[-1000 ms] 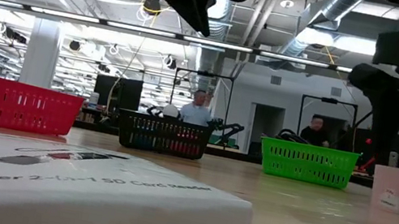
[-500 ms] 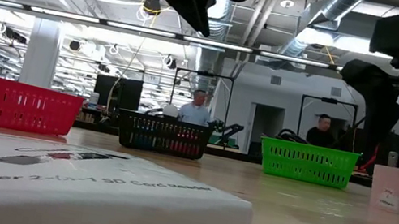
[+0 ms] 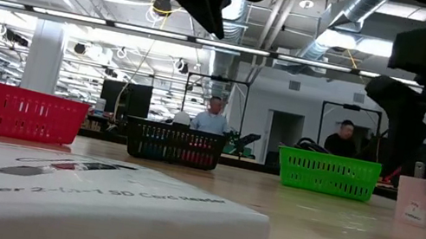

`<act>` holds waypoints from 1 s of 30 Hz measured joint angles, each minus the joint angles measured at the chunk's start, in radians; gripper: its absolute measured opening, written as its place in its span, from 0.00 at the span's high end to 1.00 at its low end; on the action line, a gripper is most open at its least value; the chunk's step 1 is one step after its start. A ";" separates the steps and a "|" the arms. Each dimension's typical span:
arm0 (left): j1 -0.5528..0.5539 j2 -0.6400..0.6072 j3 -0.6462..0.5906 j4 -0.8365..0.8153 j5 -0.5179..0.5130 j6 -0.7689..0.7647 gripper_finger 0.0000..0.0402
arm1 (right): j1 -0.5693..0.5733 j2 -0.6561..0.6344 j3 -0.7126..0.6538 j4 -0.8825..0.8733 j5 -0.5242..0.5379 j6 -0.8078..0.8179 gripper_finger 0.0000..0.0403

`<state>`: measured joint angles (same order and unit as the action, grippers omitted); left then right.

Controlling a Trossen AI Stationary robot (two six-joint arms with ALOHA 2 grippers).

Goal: Pick and place items into bin
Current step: Put the light pink charger adapter into the black bin

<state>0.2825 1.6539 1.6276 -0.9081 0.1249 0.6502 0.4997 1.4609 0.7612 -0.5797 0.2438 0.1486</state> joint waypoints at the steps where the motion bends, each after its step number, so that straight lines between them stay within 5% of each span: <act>1: 0.000 0.000 0.000 0.000 0.000 0.011 0.47 | -0.004 0.000 0.000 0.010 0.001 0.001 0.38; 14: -0.001 -0.007 0.000 -0.050 0.038 0.009 0.47 | -0.020 0.147 0.006 0.009 -0.066 0.000 0.44; 23: -0.039 -0.032 -0.001 -0.341 0.186 -0.089 0.47 | -0.023 0.172 0.067 -0.051 -0.073 0.000 0.60; 30: -0.106 -0.170 -0.001 -0.571 0.083 -0.360 0.47 | -0.036 0.158 0.103 0.009 -0.067 0.026 0.72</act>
<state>0.1765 1.4839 1.6268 -1.4788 0.2075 0.2907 0.4639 1.6193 0.8641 -0.5711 0.1771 0.1745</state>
